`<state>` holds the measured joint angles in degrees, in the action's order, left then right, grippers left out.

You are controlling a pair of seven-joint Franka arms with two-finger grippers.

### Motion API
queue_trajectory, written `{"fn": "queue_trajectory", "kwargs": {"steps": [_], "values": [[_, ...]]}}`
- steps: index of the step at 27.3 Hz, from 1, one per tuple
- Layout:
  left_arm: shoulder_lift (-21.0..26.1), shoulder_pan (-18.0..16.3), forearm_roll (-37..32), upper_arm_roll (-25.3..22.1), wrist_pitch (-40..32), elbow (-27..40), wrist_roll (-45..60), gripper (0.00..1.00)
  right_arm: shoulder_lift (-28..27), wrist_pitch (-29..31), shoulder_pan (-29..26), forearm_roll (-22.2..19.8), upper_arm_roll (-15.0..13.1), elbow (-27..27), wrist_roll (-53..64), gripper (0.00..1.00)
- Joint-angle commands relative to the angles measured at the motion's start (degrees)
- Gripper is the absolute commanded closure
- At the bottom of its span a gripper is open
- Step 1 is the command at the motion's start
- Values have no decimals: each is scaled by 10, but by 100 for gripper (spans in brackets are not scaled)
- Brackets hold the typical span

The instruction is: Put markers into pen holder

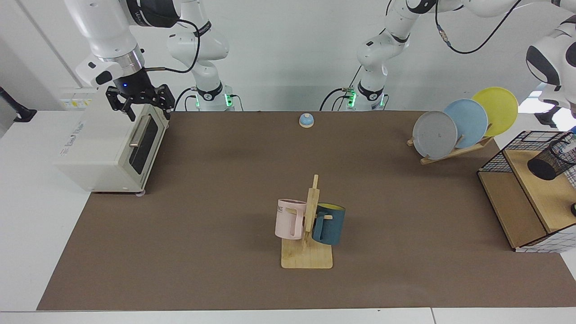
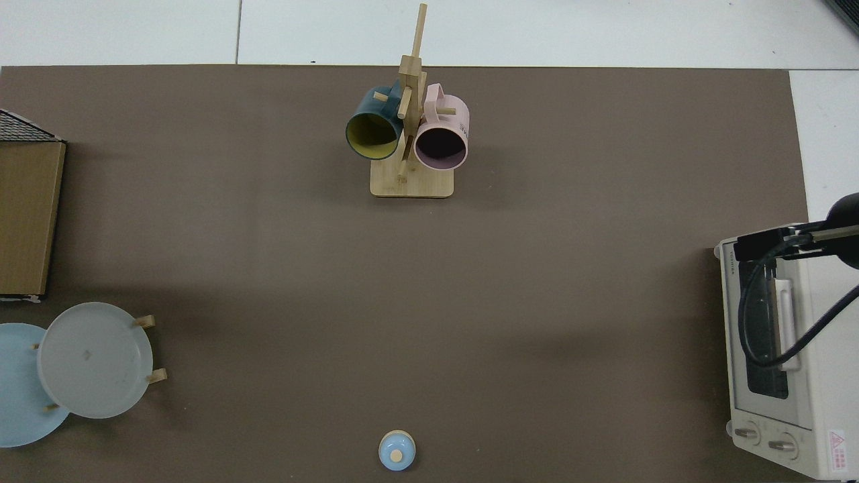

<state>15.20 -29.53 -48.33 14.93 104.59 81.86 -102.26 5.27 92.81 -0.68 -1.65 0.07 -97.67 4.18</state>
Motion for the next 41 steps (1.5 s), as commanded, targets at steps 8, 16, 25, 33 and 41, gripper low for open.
{"fn": "queue_trajectory", "kwargs": {"steps": [8,16,25,33,41], "values": [[-26,-3,-11,-2,-2,56,43,100,13,-4,-9,7,6,-14,-9,0],[-18,-4,8,-3,2,54,58,0,13,-2,-10,6,6,-14,-10,0],[-17,-2,153,3,-47,52,177,0,13,-2,-10,6,6,-14,-10,0],[-18,80,238,6,-119,54,377,0,13,-2,-10,6,5,-14,-11,0],[-22,118,393,17,-116,70,589,0,13,-2,-11,6,6,-14,-11,0]]}}
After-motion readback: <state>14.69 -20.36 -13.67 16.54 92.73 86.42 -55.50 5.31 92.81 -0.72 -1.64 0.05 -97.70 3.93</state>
